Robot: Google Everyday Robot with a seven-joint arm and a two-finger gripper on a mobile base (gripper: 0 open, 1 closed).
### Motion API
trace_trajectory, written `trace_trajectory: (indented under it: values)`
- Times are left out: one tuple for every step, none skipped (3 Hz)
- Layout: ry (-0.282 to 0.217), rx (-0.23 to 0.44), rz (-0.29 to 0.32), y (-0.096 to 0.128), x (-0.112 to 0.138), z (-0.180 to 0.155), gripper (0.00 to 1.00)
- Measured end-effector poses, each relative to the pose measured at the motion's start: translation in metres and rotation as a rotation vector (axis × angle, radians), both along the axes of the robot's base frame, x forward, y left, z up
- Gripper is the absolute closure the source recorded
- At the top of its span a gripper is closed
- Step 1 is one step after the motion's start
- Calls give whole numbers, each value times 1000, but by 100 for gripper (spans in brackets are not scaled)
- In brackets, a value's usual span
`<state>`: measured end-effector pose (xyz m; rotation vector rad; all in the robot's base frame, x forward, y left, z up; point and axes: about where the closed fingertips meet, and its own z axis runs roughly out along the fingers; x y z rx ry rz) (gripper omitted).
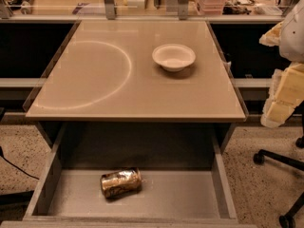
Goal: Pick orange can from top drawer and place on counter
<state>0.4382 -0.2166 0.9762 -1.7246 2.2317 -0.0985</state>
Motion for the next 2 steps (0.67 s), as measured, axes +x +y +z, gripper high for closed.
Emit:
trace_trajectory:
  values:
    - [-11, -3, -4, -1, 0, 4, 0]
    - [-20, 69, -24, 3, -3, -4, 0]
